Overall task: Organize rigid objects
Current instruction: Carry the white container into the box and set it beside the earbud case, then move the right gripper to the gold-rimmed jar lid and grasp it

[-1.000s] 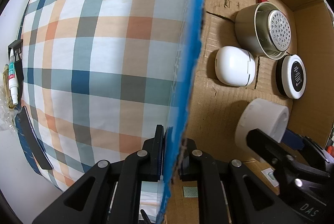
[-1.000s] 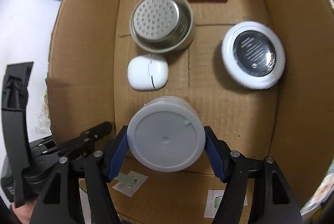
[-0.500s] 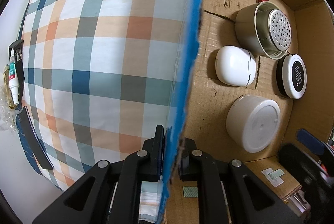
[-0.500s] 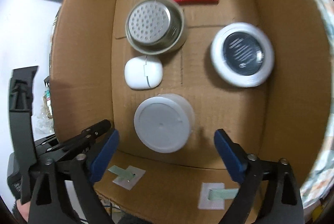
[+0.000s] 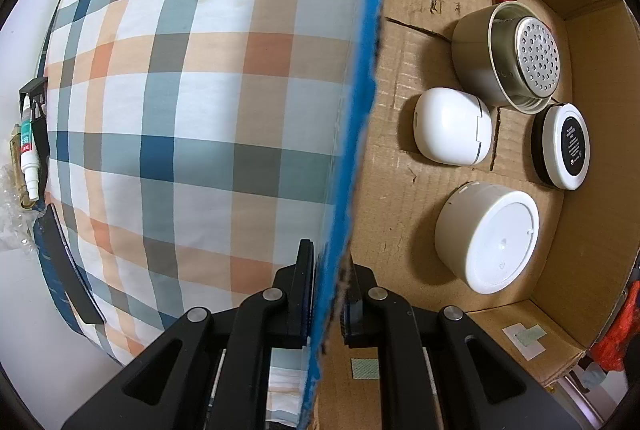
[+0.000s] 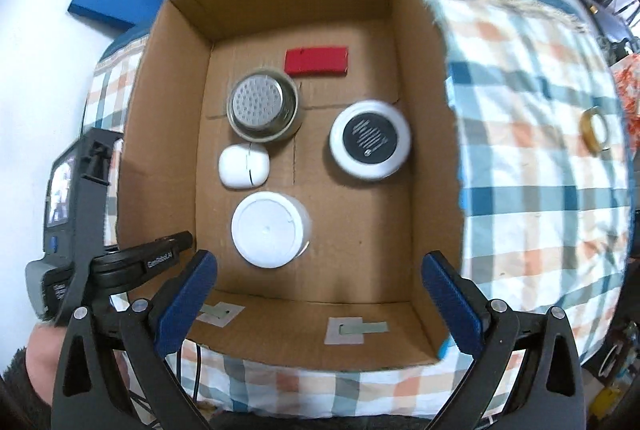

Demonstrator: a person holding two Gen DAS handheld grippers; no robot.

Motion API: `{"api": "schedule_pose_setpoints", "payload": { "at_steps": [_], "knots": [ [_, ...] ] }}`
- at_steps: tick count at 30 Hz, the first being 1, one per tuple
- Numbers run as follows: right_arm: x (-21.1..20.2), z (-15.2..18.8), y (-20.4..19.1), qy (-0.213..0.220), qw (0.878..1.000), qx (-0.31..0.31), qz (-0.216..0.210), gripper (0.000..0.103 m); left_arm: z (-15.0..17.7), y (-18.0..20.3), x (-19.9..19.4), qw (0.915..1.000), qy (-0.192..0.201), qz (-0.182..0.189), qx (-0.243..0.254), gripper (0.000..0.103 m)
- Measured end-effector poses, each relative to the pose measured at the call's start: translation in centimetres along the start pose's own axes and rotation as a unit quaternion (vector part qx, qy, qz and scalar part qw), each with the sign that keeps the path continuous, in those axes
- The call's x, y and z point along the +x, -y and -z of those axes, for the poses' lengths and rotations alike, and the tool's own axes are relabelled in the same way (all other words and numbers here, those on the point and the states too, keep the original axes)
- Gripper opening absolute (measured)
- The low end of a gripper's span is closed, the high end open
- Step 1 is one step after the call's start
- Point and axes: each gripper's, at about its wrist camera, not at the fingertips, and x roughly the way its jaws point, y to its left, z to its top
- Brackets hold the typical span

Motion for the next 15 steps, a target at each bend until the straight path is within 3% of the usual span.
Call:
{"api": "schedule_pose_setpoints", "payload": {
  "at_steps": [15],
  "knots": [
    [-4.6, 0.3, 0.9, 0.037, 0.999, 0.015, -0.012, 0.103, -0.1, 0.2, 0.3, 1.0000, -0.002, -0.005, -0.006, 0.008]
  ]
}}
